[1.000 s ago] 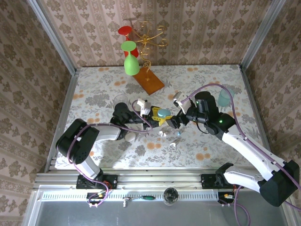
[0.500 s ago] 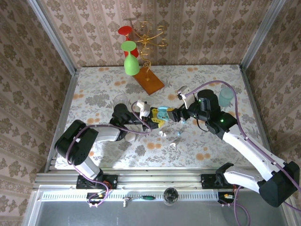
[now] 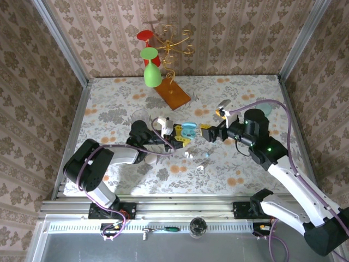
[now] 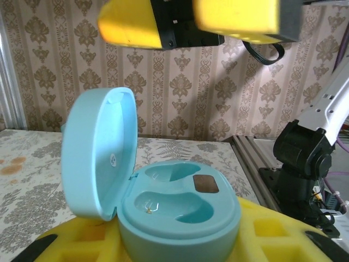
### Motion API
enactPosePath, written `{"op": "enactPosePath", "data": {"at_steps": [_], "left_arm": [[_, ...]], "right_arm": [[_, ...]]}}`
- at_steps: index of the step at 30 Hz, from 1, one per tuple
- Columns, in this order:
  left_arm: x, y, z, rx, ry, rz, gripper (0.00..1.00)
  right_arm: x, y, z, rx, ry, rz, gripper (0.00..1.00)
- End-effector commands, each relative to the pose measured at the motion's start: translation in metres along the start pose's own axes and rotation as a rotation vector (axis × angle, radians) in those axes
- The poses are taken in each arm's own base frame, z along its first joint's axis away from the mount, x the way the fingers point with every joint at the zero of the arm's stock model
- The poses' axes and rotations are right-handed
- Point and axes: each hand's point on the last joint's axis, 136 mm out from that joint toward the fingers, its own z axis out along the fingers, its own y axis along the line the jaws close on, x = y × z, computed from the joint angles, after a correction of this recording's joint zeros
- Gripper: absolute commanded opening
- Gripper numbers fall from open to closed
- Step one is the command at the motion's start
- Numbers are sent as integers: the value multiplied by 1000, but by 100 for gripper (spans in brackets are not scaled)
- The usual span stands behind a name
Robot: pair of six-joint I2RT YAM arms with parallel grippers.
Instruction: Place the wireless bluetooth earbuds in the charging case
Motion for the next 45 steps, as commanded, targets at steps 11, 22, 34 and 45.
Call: {"op": "enactPosePath", "data": {"at_steps": [11, 22, 34, 45], "left_arm": [[-15, 6, -19, -68, -32, 64, 35], [-14, 5, -21, -80, -31, 62, 35], [-14, 6, -20, -76, -30, 60, 35], [-13, 5, -21, -75, -28, 58, 35]], "right_arm": [[147, -83, 24, 396, 358, 782, 65], [222, -69, 66, 327, 528, 1047, 50], [241, -84, 85, 345, 515, 1129, 46], [247, -99, 89, 377, 492, 1149, 40]]}}
